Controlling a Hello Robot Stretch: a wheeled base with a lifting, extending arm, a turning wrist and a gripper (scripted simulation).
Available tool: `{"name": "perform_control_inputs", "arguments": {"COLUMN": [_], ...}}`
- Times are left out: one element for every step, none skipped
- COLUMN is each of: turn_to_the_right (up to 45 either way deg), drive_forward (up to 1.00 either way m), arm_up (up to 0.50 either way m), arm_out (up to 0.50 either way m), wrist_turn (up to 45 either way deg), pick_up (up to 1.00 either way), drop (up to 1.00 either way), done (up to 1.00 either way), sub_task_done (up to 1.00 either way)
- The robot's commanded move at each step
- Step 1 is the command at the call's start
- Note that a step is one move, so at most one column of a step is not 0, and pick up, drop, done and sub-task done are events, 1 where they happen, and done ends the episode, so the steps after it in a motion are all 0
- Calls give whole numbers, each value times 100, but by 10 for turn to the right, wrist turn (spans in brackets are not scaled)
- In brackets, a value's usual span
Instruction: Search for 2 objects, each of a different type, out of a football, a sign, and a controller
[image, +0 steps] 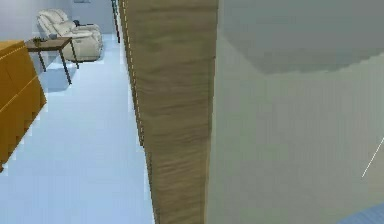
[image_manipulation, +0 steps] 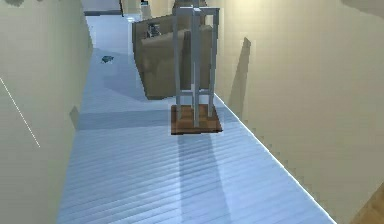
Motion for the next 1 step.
{"name": "perform_control_inputs", "arguments": {"turn_to_the_right": [450], "drive_forward": [0], "arm_up": [0], "arm_out": [0], "wrist_turn": [0], "pick_up": [0], "drop": [0], "done": [0], "sub_task_done": [0]}}
